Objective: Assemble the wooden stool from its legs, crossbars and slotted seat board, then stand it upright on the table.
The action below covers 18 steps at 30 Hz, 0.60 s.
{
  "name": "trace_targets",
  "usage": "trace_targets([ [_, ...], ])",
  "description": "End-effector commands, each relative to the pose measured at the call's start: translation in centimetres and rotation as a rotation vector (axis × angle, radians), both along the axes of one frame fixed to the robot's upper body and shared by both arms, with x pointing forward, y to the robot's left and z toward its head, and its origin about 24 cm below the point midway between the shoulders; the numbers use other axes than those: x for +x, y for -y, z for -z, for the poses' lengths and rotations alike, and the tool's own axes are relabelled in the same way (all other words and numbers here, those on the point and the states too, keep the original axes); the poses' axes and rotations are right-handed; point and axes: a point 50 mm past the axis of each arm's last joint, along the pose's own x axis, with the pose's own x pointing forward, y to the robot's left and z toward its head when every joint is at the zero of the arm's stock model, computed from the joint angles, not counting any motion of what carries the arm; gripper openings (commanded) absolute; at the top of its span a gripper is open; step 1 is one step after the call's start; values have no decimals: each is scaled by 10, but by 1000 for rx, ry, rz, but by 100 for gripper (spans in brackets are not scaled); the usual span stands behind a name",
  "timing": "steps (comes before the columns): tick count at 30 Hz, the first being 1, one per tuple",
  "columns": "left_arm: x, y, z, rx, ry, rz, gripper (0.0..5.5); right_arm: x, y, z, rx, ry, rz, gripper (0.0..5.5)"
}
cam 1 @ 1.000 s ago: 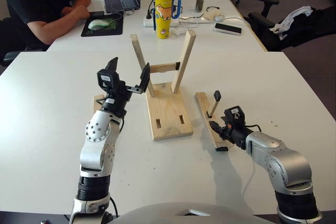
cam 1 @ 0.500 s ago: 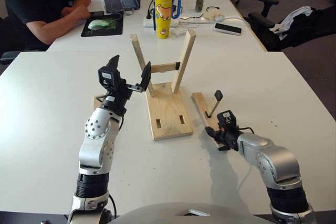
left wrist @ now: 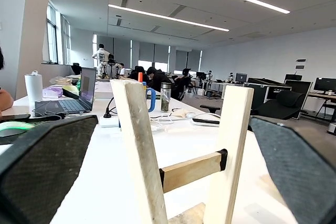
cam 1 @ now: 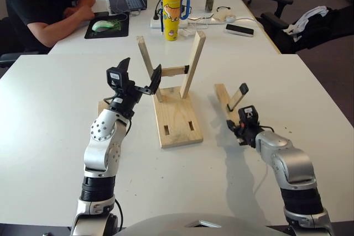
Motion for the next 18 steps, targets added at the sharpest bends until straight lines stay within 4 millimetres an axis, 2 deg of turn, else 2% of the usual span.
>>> trace_targets([
  [1,9,-3,-13,-2,-7,82,540,33,3,-56,184,300,30,207],
  [5,12,-3,-29,-55,2,202,540,45,6,-96,290,453,-19,207],
  [9,9,8,-27,-158,-62,354,540,38,-16,-120,592,468,-293,207],
  [11,6,12,-29,-202,-83,431,540,31,-22,-121,643,426,-394,207],
  [16,1,18,-36,-286,-129,602,468,13,-35,-110,689,276,-579,207],
  [18,1,18,-38,-284,-143,630,466,8,-41,-108,728,238,-640,207],
])
